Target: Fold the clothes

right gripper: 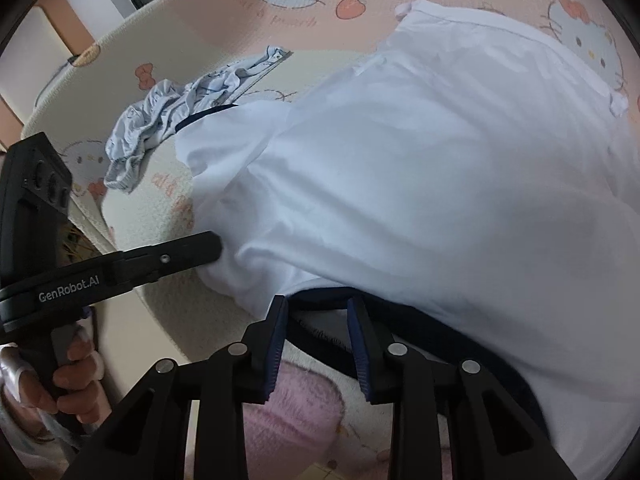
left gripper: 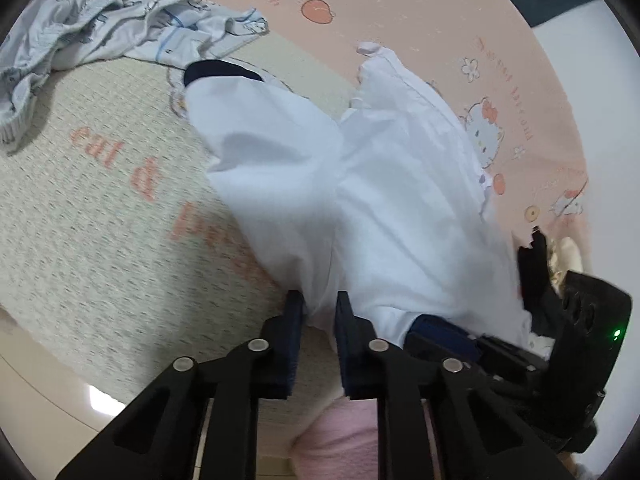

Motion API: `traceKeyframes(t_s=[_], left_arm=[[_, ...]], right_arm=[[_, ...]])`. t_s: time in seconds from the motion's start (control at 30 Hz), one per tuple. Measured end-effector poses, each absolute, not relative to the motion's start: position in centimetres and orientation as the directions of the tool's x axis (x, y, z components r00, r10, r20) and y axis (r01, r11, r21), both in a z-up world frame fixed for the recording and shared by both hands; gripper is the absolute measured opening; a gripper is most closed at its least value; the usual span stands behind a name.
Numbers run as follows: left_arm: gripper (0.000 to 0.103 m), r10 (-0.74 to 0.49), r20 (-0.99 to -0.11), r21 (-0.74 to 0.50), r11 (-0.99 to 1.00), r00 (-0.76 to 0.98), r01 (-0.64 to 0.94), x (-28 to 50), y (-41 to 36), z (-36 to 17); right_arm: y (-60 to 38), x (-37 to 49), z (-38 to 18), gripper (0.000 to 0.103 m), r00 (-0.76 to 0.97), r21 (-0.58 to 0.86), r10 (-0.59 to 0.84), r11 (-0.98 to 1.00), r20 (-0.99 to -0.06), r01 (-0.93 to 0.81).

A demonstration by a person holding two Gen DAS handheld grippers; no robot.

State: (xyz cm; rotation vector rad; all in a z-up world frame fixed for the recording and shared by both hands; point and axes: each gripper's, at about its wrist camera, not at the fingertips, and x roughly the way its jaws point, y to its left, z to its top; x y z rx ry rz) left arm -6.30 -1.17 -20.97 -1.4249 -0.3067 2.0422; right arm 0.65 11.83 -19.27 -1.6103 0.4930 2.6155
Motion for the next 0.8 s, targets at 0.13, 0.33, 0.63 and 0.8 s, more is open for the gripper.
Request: traceKeyframes(t_s=[0.13, 0.33, 0.63, 0.8], left_arm=[[0.011, 0.585, -0.779, -0.48, -0.788, -0.226, -0.387, -6.1, -1.4, -20.8], [0.012, 0.588, -0.766, -0.43, -0.768, -0.258, -0.474, -4.9, -1.2, -18.2], [0.064, 0.6, -0.658, -0.277, -0.755, -0.455, -0.595, -2.7, 0.9, -11.1], [0.064, 0.584, -0.674, -0.194, -0.731, -0.452, -0.654, -1.7, 3.8, -9.8]], right_arm=[[11.8, 0.7, -19.4, 0.003, -0.406, 0.176, -0.074, -0.959, -0.911, -0.221], [13.2, 2.7, -17.3, 0.012, -0.514, 0.304, -0.148, -0.923, -0.845, -0.234], [18.8, 8.5, -11.9, 0.053, -0.705, 0.407, -0.027, -0.832, -0.708, -0.377], [21.6, 11.0, -11.3, 0.063, -0.701, 0.429, 0.025, -0.775, -0.713, -0.464]])
